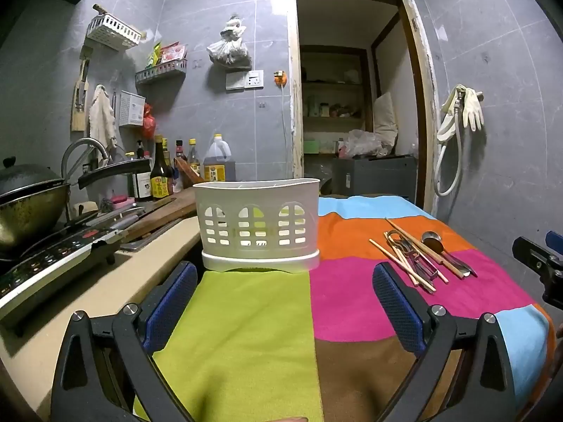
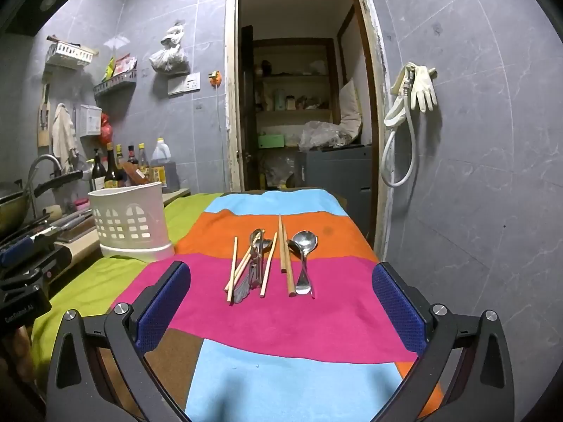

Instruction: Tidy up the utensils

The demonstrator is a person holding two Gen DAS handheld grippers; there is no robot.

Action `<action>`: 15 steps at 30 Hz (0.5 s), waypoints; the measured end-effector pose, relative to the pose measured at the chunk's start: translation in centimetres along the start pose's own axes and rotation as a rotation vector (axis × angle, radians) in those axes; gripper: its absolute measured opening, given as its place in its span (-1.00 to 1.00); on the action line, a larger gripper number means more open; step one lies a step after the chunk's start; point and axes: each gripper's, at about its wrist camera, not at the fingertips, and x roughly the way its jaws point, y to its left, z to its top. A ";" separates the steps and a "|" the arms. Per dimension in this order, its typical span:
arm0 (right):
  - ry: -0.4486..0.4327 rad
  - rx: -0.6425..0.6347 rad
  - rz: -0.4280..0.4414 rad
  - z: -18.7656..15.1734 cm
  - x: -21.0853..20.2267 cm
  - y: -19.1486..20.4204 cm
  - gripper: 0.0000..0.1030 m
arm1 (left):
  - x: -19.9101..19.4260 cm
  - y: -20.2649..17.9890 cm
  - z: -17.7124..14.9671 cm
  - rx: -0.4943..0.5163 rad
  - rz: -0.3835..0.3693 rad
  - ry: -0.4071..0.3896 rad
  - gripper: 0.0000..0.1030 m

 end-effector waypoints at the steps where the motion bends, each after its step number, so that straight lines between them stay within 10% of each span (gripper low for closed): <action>1: 0.001 -0.001 0.000 0.0 0.0 0.0 1.00 | 0.0 0.0 0.0 0.000 -0.002 0.001 0.90; 15: 0.008 -0.001 0.001 -0.3 0.7 0.3 1.00 | 0.6 -0.1 -0.3 0.000 0.003 0.010 0.91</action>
